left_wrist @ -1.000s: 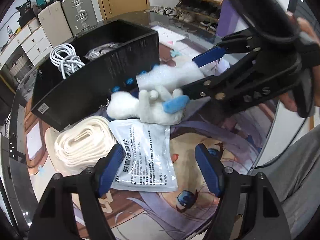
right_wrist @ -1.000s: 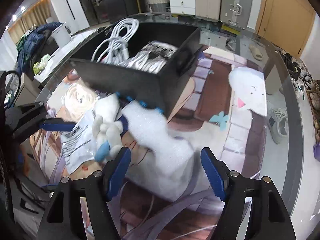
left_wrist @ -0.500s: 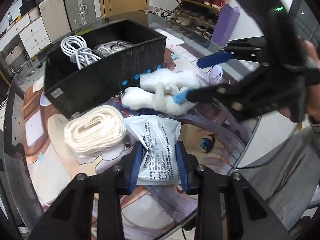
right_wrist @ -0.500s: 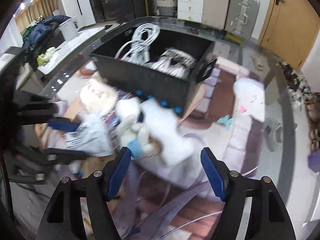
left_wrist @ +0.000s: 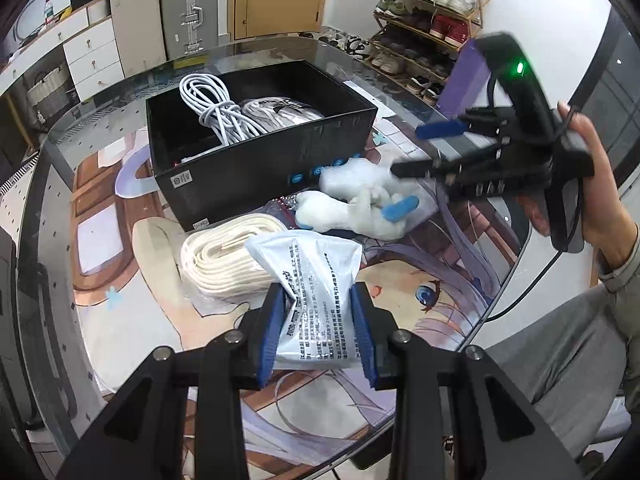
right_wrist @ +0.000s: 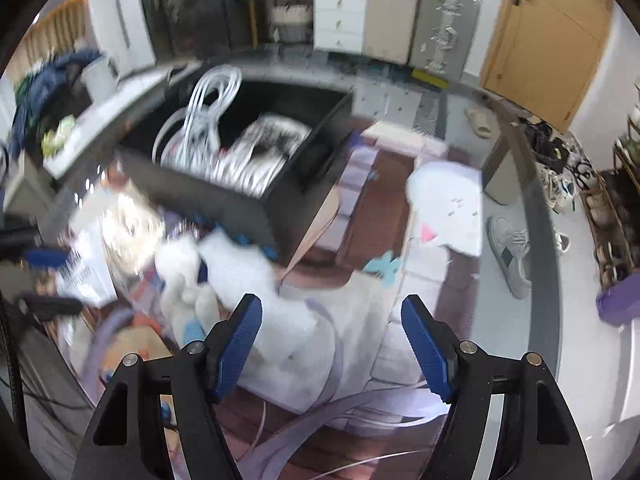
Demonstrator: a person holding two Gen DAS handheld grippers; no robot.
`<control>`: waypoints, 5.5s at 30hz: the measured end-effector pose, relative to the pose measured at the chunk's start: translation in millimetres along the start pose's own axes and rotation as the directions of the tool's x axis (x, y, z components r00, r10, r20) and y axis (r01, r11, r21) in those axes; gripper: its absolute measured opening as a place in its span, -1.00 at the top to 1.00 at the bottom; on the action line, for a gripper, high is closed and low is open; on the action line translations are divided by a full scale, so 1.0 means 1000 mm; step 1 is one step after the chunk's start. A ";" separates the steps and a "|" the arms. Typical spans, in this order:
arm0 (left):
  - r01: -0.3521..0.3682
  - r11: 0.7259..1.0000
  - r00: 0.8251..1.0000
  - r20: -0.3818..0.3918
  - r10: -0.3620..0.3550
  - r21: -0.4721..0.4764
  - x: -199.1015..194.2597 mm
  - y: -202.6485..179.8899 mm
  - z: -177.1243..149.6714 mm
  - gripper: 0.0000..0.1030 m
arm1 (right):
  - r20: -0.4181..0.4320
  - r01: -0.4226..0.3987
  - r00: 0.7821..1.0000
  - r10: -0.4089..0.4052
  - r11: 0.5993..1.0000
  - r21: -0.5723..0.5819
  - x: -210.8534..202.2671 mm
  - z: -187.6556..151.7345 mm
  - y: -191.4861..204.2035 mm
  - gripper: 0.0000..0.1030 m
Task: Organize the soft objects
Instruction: 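Grasp the white printed packet with the left tool while the right tool grasps the white foam piece, then lift the packet and foam piece up over the black box, then lower both items into the box and open both tools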
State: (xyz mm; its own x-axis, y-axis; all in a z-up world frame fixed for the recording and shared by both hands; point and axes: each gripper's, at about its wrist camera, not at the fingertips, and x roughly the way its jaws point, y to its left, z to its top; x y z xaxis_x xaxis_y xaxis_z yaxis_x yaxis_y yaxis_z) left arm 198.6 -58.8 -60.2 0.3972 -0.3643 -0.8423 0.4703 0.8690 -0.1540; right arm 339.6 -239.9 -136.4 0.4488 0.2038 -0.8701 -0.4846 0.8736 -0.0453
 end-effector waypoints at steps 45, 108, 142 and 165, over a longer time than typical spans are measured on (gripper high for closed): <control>-0.086 0.996 0.995 -0.049 0.085 -0.022 0.019 0.002 0.000 0.05 | -0.126 -0.125 0.985 0.117 0.990 -0.065 0.004 -0.006 0.061 0.25; -0.103 0.994 0.972 0.210 0.110 -0.046 -0.060 0.009 0.056 0.56 | 0.209 -0.102 0.972 0.111 0.994 -0.049 -0.116 0.039 0.079 0.28; -0.194 0.970 0.964 0.156 0.217 -0.148 0.038 0.048 0.100 0.55 | 0.125 -0.047 0.992 0.032 0.992 0.118 0.006 0.099 0.031 0.28; -0.212 0.965 0.961 0.143 0.235 -0.157 0.037 0.051 0.089 -0.12 | 0.136 -0.035 0.991 0.020 0.994 0.107 -0.004 0.085 0.031 0.10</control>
State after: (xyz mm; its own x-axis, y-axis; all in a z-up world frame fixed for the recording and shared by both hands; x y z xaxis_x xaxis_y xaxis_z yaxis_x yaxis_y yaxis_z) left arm 307.4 -57.6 -52.9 0.6048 -0.1938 -0.7724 0.2457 0.9680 -0.0505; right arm 386.7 -176.3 -93.1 0.5366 0.2794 -0.7962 -0.4168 0.9082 0.0378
